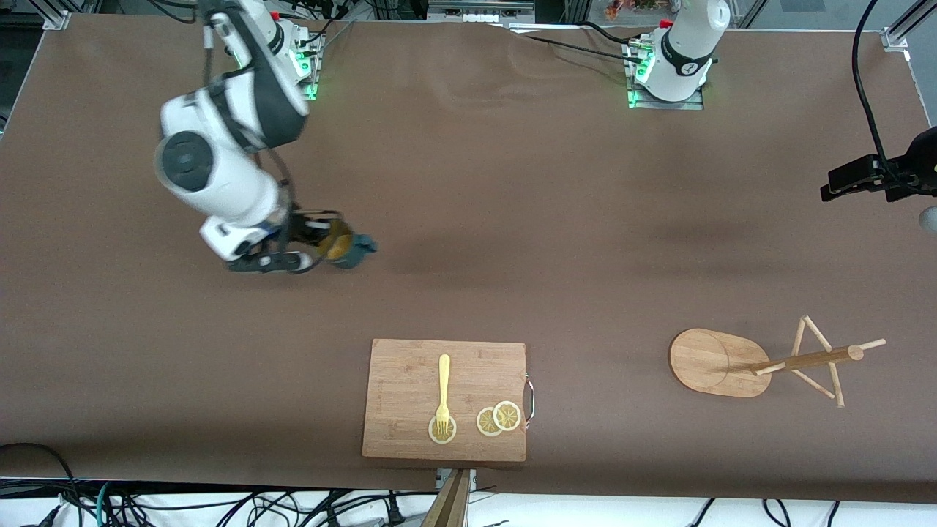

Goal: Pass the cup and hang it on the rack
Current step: 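Set the teal mug upright mid-table with the right gripper while the left gripper approaches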

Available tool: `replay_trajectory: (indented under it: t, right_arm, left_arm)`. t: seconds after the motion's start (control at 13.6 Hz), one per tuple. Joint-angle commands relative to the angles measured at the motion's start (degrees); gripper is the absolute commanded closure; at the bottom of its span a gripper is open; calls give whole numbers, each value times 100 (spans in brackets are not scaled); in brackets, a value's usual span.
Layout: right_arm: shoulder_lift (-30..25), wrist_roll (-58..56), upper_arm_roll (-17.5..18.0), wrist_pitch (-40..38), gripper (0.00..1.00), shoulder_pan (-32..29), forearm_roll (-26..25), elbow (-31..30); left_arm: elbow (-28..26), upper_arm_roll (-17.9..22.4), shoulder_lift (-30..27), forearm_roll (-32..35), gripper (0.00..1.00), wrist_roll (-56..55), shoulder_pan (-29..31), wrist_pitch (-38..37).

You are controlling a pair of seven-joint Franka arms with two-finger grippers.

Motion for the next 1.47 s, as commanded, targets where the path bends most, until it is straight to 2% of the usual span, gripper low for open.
replay_trajectory:
  t: [0.0, 0.15, 0.37, 0.66, 0.88, 1.4]
  right_arm:
    - [624, 417, -37, 492, 100, 607, -42, 449]
    - [1038, 845, -107, 678, 100, 1161, -68, 791]
    - [1521, 1786, -125, 687, 100, 1531, -831, 1100]
    - [1979, 2061, -125, 1512, 100, 1769, -842, 1206]
    - [2120, 2114, -125, 1549, 100, 1988, -850, 1347]
    - [2384, 2219, -125, 1558, 100, 2138, -859, 1707]
  left_arm:
    - [172, 14, 74, 184, 0, 19, -61, -68]
    - [172, 14, 74, 175, 0, 10, -61, -59]
    - [172, 23, 74, 158, 0, -16, -61, -68]
    - [172, 23, 74, 149, 0, 1, -61, -68]
    - [58, 14, 91, 105, 0, 54, -61, -112]
    - [-65, -108, 267, 105, 0, 71, -464, -200]
